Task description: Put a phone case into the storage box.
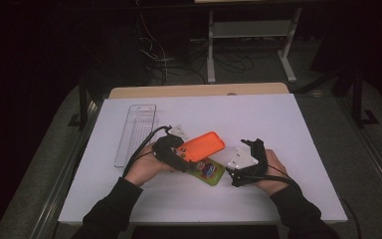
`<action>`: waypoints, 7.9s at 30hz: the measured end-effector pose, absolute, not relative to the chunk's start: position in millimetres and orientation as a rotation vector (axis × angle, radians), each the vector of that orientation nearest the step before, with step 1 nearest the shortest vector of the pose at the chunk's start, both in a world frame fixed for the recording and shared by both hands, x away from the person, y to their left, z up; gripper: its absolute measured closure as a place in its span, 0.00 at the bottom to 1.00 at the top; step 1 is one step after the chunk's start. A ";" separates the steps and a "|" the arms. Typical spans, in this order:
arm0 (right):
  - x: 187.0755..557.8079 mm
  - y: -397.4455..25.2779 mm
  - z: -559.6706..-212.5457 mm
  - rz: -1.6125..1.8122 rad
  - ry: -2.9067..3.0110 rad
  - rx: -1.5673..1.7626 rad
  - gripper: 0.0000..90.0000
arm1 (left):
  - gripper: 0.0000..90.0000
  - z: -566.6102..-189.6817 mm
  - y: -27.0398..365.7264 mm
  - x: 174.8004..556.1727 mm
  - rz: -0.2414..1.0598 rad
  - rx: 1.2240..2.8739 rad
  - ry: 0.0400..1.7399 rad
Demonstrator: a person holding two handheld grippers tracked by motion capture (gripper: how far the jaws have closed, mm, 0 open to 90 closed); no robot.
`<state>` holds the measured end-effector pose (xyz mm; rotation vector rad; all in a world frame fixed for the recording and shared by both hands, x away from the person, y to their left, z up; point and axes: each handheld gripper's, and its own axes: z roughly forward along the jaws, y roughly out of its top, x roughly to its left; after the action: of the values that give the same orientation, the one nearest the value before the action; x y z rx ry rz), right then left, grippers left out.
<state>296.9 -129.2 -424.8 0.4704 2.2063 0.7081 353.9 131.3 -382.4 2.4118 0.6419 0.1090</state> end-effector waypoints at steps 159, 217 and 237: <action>330.5 -132.7 -412.5 1.408 2.237 1.115 0.87 | 0.00 -370.7 141.0 357.7 0.140 2.166 0.686; 314.9 -108.1 -407.8 1.544 2.259 1.062 0.87 | 0.06 -332.3 91.4 400.9 0.039 2.000 0.678; 317.2 -102.2 -413.4 1.497 2.310 1.089 0.85 | 0.17 -336.2 89.0 403.8 0.014 2.008 0.675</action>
<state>317.2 -102.2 -413.4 1.0894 2.3098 1.4974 403.8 89.0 -336.2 2.0078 0.6754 0.0142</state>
